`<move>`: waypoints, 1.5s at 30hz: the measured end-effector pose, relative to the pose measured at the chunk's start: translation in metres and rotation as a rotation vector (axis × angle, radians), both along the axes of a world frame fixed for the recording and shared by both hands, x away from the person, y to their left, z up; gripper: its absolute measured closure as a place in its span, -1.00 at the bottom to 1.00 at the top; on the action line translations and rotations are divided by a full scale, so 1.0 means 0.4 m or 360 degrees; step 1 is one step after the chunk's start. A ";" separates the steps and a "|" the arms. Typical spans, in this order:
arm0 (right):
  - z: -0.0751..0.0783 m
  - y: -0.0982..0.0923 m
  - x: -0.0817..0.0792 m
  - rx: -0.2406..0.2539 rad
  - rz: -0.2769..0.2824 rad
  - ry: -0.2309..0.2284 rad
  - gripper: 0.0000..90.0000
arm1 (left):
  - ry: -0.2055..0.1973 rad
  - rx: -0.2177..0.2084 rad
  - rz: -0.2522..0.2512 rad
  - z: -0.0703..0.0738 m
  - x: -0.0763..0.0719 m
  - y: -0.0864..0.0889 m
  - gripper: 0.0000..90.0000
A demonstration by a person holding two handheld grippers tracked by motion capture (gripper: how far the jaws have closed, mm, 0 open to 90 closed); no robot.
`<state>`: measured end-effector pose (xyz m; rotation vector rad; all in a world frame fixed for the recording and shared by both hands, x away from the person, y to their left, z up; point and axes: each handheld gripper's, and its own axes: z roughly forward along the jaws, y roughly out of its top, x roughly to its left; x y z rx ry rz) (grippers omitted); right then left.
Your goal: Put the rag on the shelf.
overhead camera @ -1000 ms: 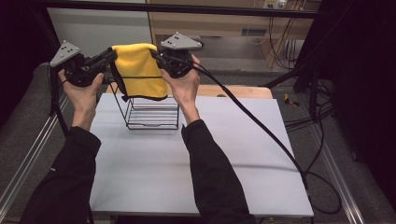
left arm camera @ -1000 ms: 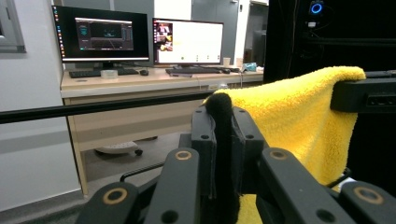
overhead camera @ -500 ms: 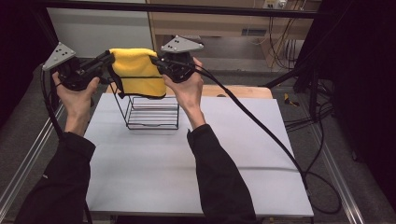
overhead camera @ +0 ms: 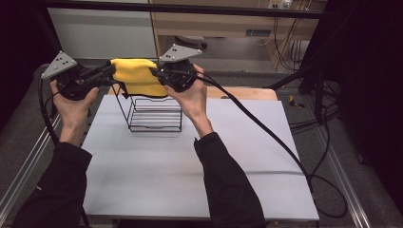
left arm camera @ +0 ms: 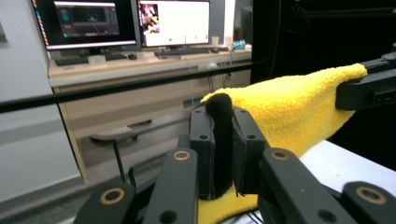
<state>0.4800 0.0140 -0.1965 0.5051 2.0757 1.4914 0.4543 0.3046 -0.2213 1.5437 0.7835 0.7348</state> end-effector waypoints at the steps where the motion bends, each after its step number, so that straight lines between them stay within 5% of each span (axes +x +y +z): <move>1: -0.001 0.000 -0.003 -0.0017 0.0013 0.0005 0.80 | 0.0017 -0.0003 -0.0009 -0.003 -0.004 0.002 0.78; 10: -0.028 -0.004 -0.018 -0.0047 0.0079 0.0113 0.79 | 0.0126 0.0052 -0.0034 -0.036 -0.039 0.005 0.74; 15: -0.052 -0.005 -0.024 -0.0063 0.0099 0.0123 0.79 | 0.0176 0.0136 -0.0019 -0.045 -0.054 0.003 0.69; 25: -0.071 -0.008 -0.031 -0.0091 0.0131 0.0115 0.78 | 0.0204 0.0078 0.0071 0.053 -0.083 0.036 0.43; 29: -0.079 -0.006 -0.033 -0.0115 0.0136 0.0102 0.77 | 0.0243 0.0084 0.0046 0.073 -0.063 0.025 0.60; 35: -0.082 -0.006 -0.035 -0.0128 0.0150 0.0094 0.75 | 0.0359 0.0167 0.0007 0.044 -0.025 -0.010 0.99; 45: -0.096 -0.001 -0.041 -0.0190 0.0166 0.0091 0.67 | 0.0454 0.0295 -0.0042 0.003 -0.004 -0.037 0.99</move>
